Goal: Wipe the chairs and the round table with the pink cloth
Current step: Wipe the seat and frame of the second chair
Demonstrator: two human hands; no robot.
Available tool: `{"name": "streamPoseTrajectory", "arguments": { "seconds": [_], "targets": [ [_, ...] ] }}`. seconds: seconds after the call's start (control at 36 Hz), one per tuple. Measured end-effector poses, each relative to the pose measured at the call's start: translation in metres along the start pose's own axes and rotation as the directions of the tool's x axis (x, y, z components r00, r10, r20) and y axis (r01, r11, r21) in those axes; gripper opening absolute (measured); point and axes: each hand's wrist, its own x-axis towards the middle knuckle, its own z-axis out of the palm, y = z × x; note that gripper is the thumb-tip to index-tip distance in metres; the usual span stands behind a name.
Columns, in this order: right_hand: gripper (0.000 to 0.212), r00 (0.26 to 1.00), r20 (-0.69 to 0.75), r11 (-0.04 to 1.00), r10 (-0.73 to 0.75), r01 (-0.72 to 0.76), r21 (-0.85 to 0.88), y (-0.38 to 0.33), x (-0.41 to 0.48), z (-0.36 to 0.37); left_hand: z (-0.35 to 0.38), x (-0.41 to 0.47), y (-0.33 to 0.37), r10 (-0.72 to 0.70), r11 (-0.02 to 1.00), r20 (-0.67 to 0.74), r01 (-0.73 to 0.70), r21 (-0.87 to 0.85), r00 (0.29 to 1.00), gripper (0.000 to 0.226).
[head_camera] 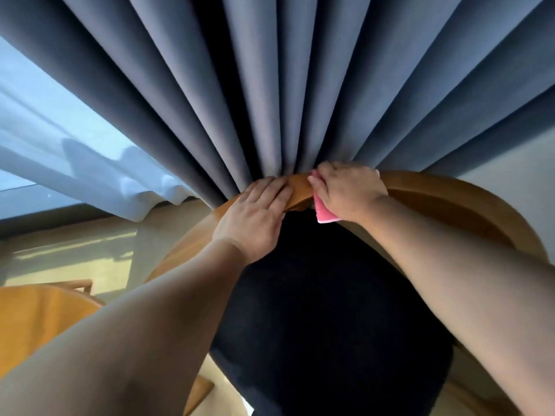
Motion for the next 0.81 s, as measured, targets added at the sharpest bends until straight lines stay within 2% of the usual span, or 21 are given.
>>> {"name": "streamPoseTrajectory", "arguments": {
  "seconds": [0.08,0.25,0.39,0.61,0.81],
  "targets": [
    [0.051,1.0,0.006,0.999,0.018,-0.017,-0.05,-0.001,-0.001,0.0,-0.001,0.0,0.0,0.037,0.999,-0.026,-0.037,0.003,0.999,0.051],
    [0.062,0.99,-0.014,0.981,0.141,-0.142,-0.133,0.019,-0.017,-0.005,-0.003,0.002,0.001,0.039,0.999,0.0,-0.039,0.005,0.999,0.052],
    [0.054,0.982,-0.045,0.95,0.185,-0.19,-0.249,0.041,-0.036,-0.015,-0.005,0.002,0.002,0.011,1.0,0.044,-0.011,-0.009,0.999,0.054],
    [0.058,0.942,-0.067,0.914,0.328,-0.335,-0.231,0.073,-0.069,-0.027,0.0,0.003,-0.001,0.016,1.0,0.066,-0.016,-0.007,0.998,0.054],
    [0.058,0.879,-0.117,0.853,0.462,-0.477,-0.213,0.097,-0.111,-0.033,0.003,0.004,-0.002,0.014,1.0,0.071,-0.014,0.011,0.997,0.05]
  ]
}}
